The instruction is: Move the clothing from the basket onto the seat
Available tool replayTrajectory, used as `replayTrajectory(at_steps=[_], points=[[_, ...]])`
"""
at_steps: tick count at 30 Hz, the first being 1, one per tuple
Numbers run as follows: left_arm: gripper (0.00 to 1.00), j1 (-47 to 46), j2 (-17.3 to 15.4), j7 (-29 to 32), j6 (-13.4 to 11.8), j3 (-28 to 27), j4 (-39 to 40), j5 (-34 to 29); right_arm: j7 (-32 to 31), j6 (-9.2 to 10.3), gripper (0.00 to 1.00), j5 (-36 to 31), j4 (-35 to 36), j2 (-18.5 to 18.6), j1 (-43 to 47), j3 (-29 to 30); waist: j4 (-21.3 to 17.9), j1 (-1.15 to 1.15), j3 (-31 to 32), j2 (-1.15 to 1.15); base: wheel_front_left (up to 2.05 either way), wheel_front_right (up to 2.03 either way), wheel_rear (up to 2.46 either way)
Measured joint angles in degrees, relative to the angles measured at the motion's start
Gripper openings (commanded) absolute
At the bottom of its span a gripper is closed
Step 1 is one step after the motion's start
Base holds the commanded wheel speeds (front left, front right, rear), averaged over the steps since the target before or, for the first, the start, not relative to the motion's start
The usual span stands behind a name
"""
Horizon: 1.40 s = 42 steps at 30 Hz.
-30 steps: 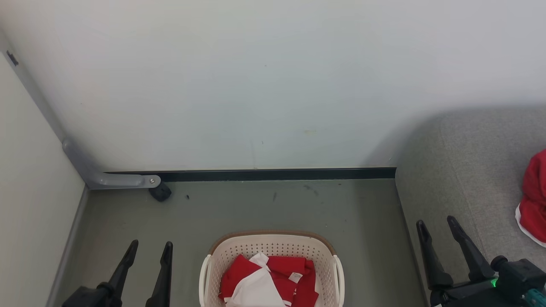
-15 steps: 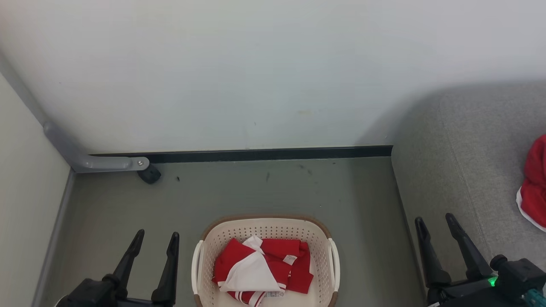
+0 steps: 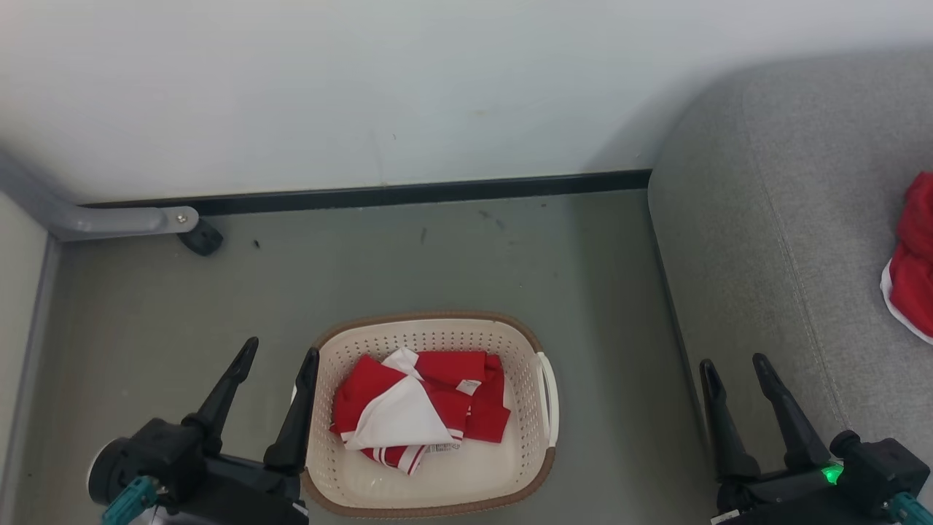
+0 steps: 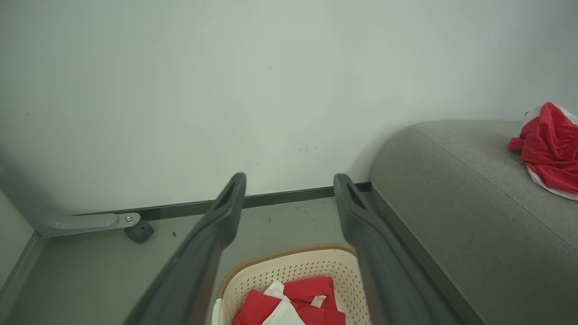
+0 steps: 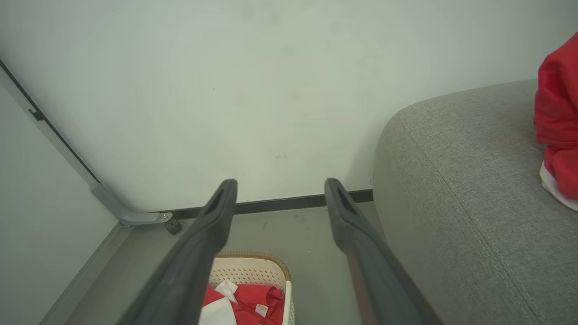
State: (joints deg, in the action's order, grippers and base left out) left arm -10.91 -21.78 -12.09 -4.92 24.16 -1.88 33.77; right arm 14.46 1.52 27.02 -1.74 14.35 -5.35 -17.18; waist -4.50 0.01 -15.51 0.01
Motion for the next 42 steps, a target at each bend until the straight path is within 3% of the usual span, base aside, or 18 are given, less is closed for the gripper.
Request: replayTrajectory(at_steps=[18, 42], points=[[1.0, -12.59, -2.26, 6.8, 3.96, 3.47, -3.87, -3.66, 0.08, 0.0, 1.0, -2.64, 2.42, -3.58, -3.26, 1.33, -5.23, 0.01, -14.19, 0.0, 0.0, 0.0, 0.0], [1.0, -28.16, -1.65, 18.05, 8.98, 9.98, -22.87, -8.76, 0.09, -1.62, 1.0, -6.45, 5.36, -7.66, -7.36, 2.68, -10.64, 0.0, -30.49, 0.0, 0.0, 0.0, 0.0]])
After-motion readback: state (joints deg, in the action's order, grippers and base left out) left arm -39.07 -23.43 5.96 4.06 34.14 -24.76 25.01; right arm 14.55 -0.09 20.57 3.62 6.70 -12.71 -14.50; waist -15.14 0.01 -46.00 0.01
